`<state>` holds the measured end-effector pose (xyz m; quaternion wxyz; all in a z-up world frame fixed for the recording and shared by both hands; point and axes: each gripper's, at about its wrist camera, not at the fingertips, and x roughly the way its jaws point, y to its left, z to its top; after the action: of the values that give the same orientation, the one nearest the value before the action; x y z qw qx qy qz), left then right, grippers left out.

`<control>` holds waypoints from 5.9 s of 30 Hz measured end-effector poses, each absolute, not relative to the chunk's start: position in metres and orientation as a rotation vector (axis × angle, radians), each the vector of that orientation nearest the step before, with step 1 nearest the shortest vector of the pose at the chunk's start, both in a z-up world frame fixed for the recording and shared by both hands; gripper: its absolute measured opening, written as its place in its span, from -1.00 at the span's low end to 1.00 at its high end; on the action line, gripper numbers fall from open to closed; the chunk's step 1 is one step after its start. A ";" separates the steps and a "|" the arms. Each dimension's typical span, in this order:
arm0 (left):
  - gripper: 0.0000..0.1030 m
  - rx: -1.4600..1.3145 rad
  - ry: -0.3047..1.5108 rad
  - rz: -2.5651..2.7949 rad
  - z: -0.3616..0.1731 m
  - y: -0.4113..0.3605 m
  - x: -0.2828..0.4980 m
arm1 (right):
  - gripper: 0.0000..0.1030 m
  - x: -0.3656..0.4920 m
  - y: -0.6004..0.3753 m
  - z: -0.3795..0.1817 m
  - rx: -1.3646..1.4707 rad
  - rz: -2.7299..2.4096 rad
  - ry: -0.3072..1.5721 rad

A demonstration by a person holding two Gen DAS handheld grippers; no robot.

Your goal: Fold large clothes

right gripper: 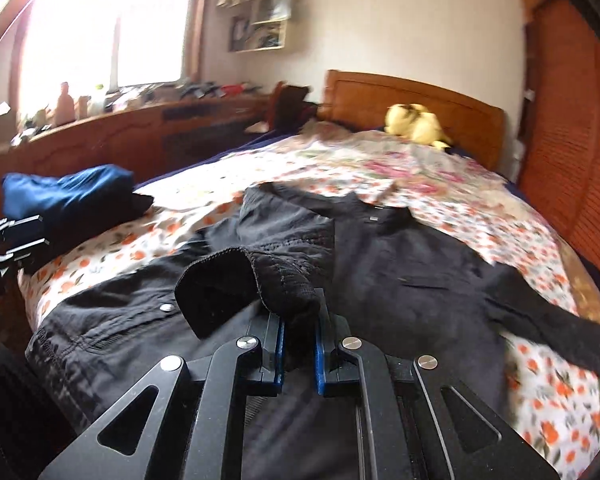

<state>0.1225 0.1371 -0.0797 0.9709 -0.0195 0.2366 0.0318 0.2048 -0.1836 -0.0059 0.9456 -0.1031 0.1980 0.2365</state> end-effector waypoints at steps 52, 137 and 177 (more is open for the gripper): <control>0.56 0.012 0.542 -0.042 -0.088 0.071 0.157 | -0.83 0.286 -0.170 -0.055 -0.341 0.444 0.650; 0.56 0.064 0.589 -0.247 -0.131 -0.051 0.265 | -0.07 0.308 -0.356 -0.052 -0.128 0.273 0.620; 0.56 0.099 0.584 -0.251 -0.134 -0.060 0.263 | -0.51 0.419 -0.627 -0.057 0.092 -0.317 0.898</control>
<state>0.2627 -0.0599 -0.1342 0.9487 0.0488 0.2871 -0.1234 0.4194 -0.6266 -0.0566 0.8878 0.0443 0.4319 -0.1524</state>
